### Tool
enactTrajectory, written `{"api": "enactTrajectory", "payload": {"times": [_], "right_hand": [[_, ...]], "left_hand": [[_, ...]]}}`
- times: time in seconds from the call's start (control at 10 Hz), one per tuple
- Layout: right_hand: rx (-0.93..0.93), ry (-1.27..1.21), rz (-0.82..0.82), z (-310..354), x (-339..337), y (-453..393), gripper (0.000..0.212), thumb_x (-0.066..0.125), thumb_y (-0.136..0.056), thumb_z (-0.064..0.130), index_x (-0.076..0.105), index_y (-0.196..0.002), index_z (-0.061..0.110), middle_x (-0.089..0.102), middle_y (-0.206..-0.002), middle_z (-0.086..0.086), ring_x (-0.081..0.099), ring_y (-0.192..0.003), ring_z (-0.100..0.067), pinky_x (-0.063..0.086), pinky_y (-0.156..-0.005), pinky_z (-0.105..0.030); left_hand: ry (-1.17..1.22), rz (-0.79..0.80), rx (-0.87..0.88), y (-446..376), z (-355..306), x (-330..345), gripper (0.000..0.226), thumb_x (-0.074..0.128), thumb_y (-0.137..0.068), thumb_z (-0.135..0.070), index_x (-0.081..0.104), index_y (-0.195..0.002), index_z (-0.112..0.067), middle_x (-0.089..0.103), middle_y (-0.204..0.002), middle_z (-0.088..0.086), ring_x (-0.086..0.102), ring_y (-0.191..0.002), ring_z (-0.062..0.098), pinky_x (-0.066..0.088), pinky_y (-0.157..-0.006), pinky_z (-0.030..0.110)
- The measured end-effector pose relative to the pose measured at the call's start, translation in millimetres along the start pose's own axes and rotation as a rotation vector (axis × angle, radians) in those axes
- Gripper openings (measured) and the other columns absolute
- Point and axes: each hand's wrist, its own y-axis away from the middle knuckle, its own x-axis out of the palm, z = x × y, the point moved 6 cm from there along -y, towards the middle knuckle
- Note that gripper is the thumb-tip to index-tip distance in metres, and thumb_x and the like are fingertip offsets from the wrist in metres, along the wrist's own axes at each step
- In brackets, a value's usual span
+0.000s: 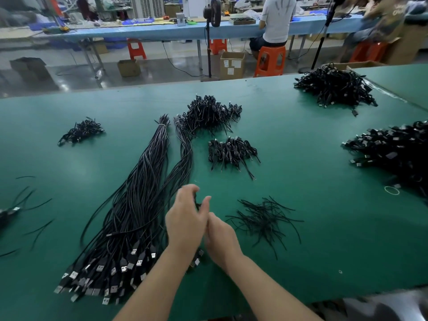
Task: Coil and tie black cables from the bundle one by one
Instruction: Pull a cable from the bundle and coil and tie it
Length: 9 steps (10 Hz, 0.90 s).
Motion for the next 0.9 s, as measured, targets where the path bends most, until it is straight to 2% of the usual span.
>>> {"api": "enactTrajectory", "payload": {"times": [0.1, 0.2, 0.3, 0.4, 0.5, 0.6, 0.7, 0.8, 0.9], "right_hand": [[-0.071, 0.128, 0.015, 10, 3, 5, 0.024, 0.048, -0.097, 0.012, 0.060, -0.118, 0.007, 0.066, -0.096, -0.009, 0.064, -0.084, -0.025, 0.045, -0.064, -0.033], [0.350, 0.373, 0.175, 17, 1, -13, 0.027, 0.069, -0.083, 0.001, 0.059, -0.107, 0.007, 0.051, -0.090, -0.010, 0.051, -0.079, -0.026, 0.050, -0.071, -0.031], [0.584, 0.780, 0.424, 21, -8, -31, 0.037, 0.081, -0.064, 0.021, 0.059, -0.091, 0.013, 0.045, -0.085, -0.012, 0.043, -0.079, -0.027, 0.050, -0.075, -0.038], [0.528, 0.944, 0.542, 11, 0, -44, 0.058, 0.086, -0.043, 0.048, 0.067, -0.089, 0.018, 0.064, -0.084, -0.008, 0.053, -0.079, -0.030, 0.049, -0.077, -0.038], [0.506, 0.855, 0.611, 2, 10, -44, 0.062, 0.083, -0.055, 0.057, 0.068, -0.102, 0.019, 0.070, -0.100, -0.001, 0.060, -0.087, -0.027, 0.046, -0.072, -0.034], [0.475, 0.755, 0.607, -15, 24, -46, 0.048, 0.071, -0.080, 0.051, 0.068, -0.116, 0.020, 0.067, -0.123, 0.005, 0.060, -0.114, -0.020, 0.046, -0.088, -0.031], [0.491, 0.460, 0.563, -22, 30, -36, 0.047, 0.064, -0.094, 0.037, 0.058, -0.131, 0.010, 0.054, -0.142, -0.002, 0.048, -0.133, -0.019, 0.038, -0.098, -0.029], [0.390, 0.179, 0.423, -19, 47, -20, 0.023, 0.053, -0.101, 0.017, 0.058, -0.115, -0.001, 0.061, -0.126, -0.023, 0.063, -0.083, 0.008, 0.045, -0.071, -0.015], [0.379, -0.254, 0.145, -19, 33, -4, 0.028, 0.049, -0.099, 0.003, 0.054, -0.119, -0.016, 0.060, -0.091, -0.021, 0.048, -0.046, 0.010, 0.041, -0.051, -0.012]], "left_hand": [[-0.196, 0.249, 0.419, 0, -35, 30, 0.006, 0.068, -0.093, -0.020, 0.071, -0.098, -0.020, 0.061, -0.091, -0.005, 0.056, -0.080, 0.013, 0.053, -0.069, 0.028], [-0.377, 0.742, 0.443, 2, -39, 74, 0.021, 0.055, -0.101, -0.020, 0.069, -0.114, -0.028, 0.054, -0.108, -0.002, 0.046, -0.105, 0.020, 0.039, -0.091, 0.030], [-0.464, 0.940, 0.380, -2, -38, 94, 0.027, 0.059, -0.098, -0.014, 0.067, -0.120, -0.026, 0.053, -0.116, 0.003, 0.048, -0.110, 0.025, 0.040, -0.085, 0.033], [-0.454, 1.067, 0.309, -6, -36, 105, 0.029, 0.067, -0.094, -0.012, 0.067, -0.121, -0.022, 0.055, -0.122, 0.004, 0.055, -0.106, 0.026, 0.051, -0.086, 0.038], [-0.402, 1.139, 0.243, -6, -32, 113, 0.028, 0.070, -0.092, -0.013, 0.069, -0.119, -0.019, 0.061, -0.125, 0.003, 0.059, -0.109, 0.027, 0.054, -0.090, 0.040], [-0.351, 1.167, 0.206, -6, -28, 119, 0.022, 0.072, -0.090, -0.013, 0.070, -0.112, -0.017, 0.066, -0.121, 0.002, 0.061, -0.109, 0.027, 0.053, -0.091, 0.040], [-0.337, 1.190, 0.202, -7, -27, 120, 0.016, 0.072, -0.089, -0.011, 0.071, -0.104, -0.016, 0.067, -0.111, 0.001, 0.063, -0.103, 0.025, 0.055, -0.090, 0.040], [-0.333, 1.203, 0.204, -7, -28, 119, 0.010, 0.070, -0.089, -0.008, 0.074, -0.095, -0.014, 0.068, -0.094, -0.001, 0.066, -0.094, 0.024, 0.058, -0.085, 0.040], [-0.322, 1.191, 0.200, -8, -29, 116, 0.010, 0.068, -0.090, -0.005, 0.075, -0.092, -0.012, 0.067, -0.087, 0.000, 0.066, -0.087, 0.023, 0.058, -0.081, 0.037]]}}
